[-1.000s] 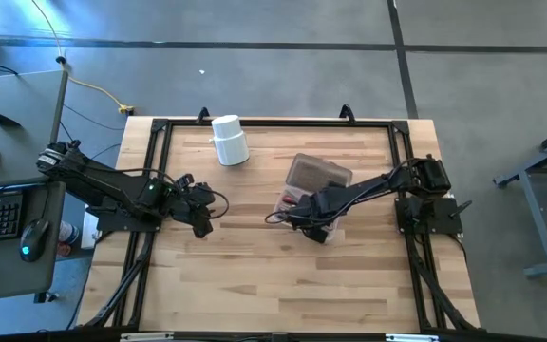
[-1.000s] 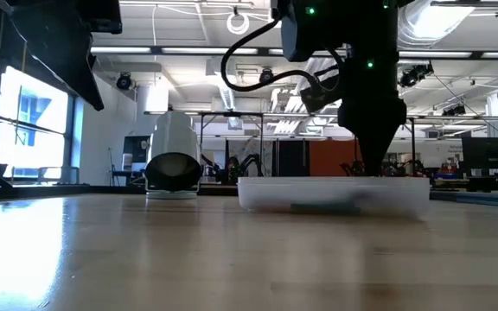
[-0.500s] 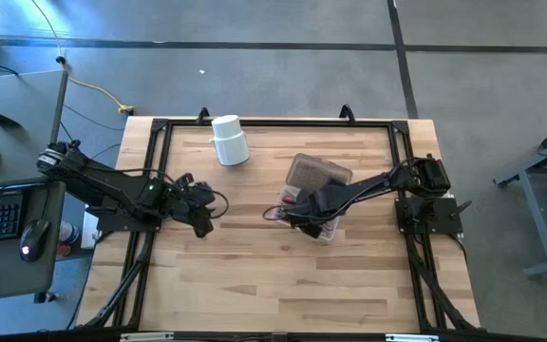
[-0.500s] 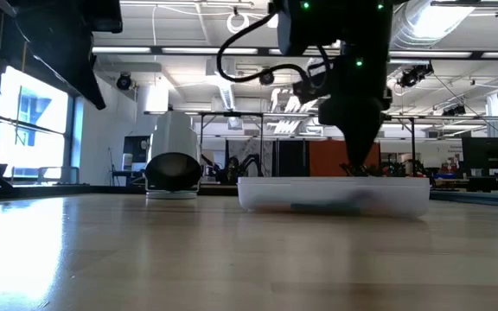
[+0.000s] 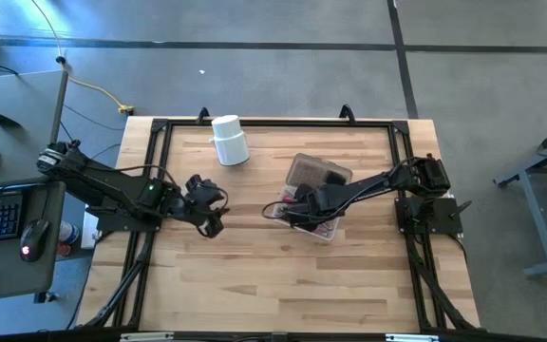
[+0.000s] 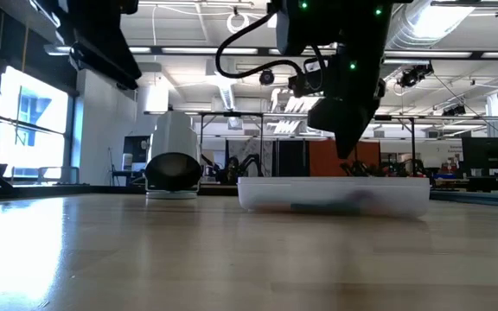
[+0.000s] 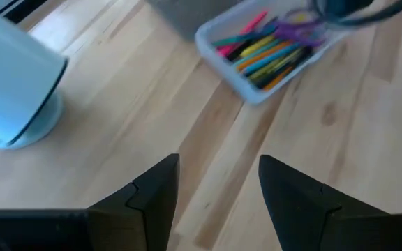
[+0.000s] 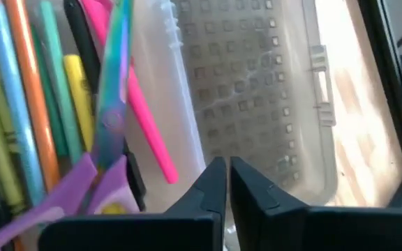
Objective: Pick & place school supplies into a supply box
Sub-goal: Close the supply box
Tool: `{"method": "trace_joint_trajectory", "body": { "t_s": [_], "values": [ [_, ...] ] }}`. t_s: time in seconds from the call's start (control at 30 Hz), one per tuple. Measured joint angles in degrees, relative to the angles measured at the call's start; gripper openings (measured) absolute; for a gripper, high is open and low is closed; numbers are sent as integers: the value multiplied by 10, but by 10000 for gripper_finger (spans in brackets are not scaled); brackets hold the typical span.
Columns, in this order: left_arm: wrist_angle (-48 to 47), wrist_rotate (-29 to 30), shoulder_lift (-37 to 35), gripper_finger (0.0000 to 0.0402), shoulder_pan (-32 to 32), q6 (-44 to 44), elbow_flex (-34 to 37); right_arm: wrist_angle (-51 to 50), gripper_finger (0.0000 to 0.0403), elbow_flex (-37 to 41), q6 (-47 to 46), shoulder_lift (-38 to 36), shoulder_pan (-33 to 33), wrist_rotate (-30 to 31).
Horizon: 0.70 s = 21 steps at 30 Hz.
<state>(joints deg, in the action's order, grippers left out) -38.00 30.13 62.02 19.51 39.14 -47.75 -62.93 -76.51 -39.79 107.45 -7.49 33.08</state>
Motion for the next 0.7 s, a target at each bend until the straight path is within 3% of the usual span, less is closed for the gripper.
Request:
{"method": "trace_joint_trajectory", "body": {
  "t_s": [0.2,0.4,0.5,0.7],
  "values": [
    [54,2,22,232,0,1,0,-48,2,0,-18,-40,0,27],
    [56,15,77,232,0,14,0,-96,1,1,-53,-134,0,101],
    [74,40,117,232,0,17,0,-89,1,9,-53,-176,5,106],
    [165,-17,188,221,0,-77,0,-37,1,71,-53,-234,30,91]
  ]
}}
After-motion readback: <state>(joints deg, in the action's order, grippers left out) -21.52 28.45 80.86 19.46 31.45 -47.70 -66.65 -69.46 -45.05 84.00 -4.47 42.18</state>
